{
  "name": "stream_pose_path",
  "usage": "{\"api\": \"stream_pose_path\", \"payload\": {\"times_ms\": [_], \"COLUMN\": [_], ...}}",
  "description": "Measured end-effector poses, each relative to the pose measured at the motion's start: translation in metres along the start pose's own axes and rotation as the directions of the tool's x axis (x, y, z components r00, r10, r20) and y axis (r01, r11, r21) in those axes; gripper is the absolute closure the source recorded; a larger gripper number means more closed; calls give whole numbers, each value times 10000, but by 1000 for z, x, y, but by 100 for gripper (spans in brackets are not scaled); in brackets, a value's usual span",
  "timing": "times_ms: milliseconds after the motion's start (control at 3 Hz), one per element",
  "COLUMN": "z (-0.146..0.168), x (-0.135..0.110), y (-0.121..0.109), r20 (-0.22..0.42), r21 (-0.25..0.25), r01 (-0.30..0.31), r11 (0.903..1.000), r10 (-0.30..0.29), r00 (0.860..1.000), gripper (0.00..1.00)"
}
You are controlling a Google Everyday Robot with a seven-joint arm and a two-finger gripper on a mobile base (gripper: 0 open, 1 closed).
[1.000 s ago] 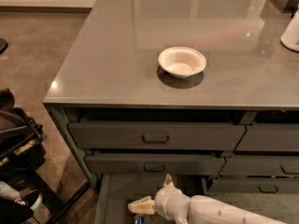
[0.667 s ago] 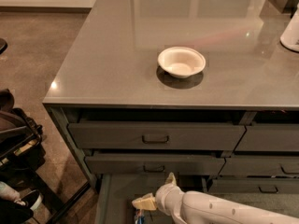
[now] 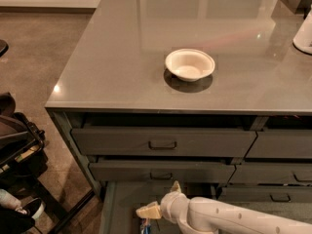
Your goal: Pick redbull can from bottom drawer and place on counter
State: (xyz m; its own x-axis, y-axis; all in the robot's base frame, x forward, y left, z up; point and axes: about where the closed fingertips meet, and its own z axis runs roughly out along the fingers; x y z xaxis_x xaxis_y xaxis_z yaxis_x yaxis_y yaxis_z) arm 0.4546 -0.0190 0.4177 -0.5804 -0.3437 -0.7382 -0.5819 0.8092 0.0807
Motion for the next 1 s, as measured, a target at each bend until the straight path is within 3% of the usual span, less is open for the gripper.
{"api": "stream_pose_path", "payload": {"times_ms": [333,667,1000], "z": [30,57,57], "x": [13,19,20], "y": [8,24,24], "r20": [-79,-56,-57], "r21": [-802,-1819,-1820], "r01": [-358,-948,-948], "r11": [9961,9787,9787], "r10": [353,954,954], "r00": [9993,9954,9954], "gripper": [0,0,0]}}
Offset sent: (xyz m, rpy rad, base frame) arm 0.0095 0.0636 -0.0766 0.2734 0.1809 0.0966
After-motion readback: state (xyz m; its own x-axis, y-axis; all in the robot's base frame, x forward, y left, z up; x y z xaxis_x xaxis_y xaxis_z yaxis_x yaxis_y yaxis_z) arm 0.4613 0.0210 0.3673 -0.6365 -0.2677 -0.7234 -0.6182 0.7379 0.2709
